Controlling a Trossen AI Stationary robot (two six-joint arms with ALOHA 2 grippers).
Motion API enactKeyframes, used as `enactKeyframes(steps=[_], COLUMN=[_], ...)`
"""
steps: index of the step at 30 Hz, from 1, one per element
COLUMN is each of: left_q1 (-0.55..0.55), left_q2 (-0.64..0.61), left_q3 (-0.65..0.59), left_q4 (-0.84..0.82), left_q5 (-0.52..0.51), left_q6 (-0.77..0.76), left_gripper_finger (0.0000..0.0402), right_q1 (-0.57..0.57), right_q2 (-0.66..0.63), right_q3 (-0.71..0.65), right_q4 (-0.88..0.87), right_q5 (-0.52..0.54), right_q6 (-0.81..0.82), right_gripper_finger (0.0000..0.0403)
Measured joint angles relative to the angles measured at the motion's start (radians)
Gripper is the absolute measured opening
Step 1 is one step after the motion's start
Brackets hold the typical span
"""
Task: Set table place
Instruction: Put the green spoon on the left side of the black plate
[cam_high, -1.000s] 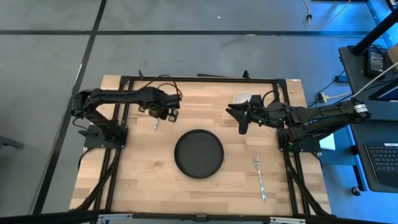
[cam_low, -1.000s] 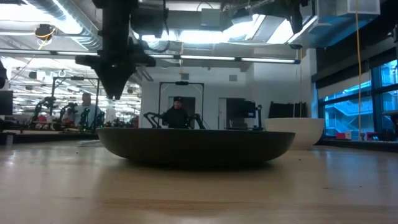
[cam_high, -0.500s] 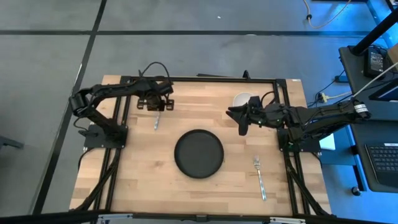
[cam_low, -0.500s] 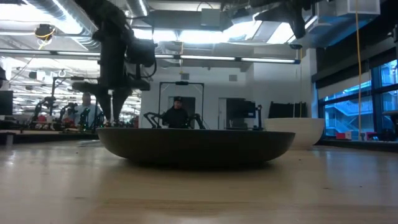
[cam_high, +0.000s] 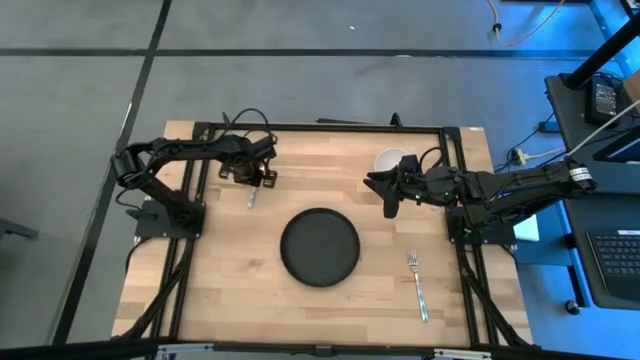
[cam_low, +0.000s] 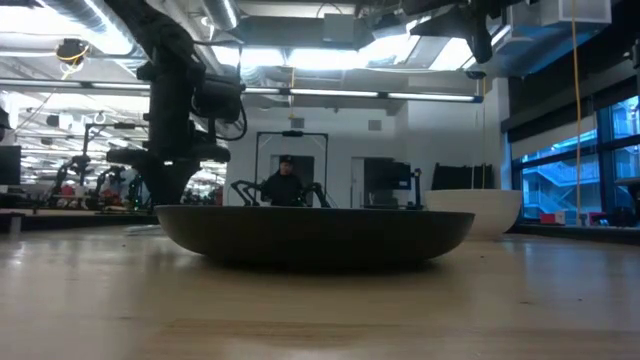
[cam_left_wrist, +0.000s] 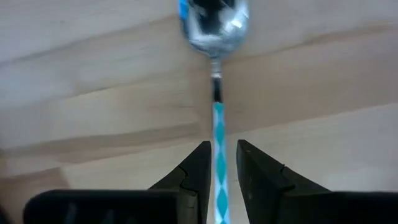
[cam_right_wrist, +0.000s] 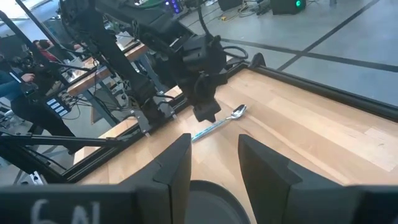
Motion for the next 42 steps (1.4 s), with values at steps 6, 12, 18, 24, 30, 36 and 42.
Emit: enactKeyframes(steps=[6,12,18,24,30,36,42], left_q1=[-0.03,-0.031,-0.032,-0.032,-0.031,-0.031,-0.031], left_q2=[0.0,0.0,0.0,0.0,0.0,0.0,0.042], left_q3=[-0.033,-0.048,-0.053,-0.053,-0.053,-0.053,-0.053], left_q4=[0.081,0.069,0.076,0.076,0.076,0.076,0.085], left_q5=[-0.001,-0.013,-0.018,-0.024,-0.047,-0.047,-0.047], left_q6=[-0.001,-0.002,0.019,0.048,0.05,0.05,0.05], left_gripper_finger=[0.007,0.0069,0.0069,0.0069,0.0069,0.0069,0.0069], right_q1=[0.0,0.0,0.0,0.0,0.0,0.0,0.0], right_q2=[0.0,0.0,0.0,0.0,0.0,0.0,0.0], right_q3=[0.0,0.0,0.0,0.0,0.0,0.0,0.0], right_q4=[0.001,0.002,0.002,0.002,0.002,0.002,0.002], right_q5=[0.0,0.001,0.001,0.001,0.001,0.001,0.001], right_q6=[0.0,0.005,0.006,0.008,0.008,0.008,0.008], right_gripper_finger=[0.0135,0.0135,0.0135,0.0135,0.0135,0.0135,0.0135])
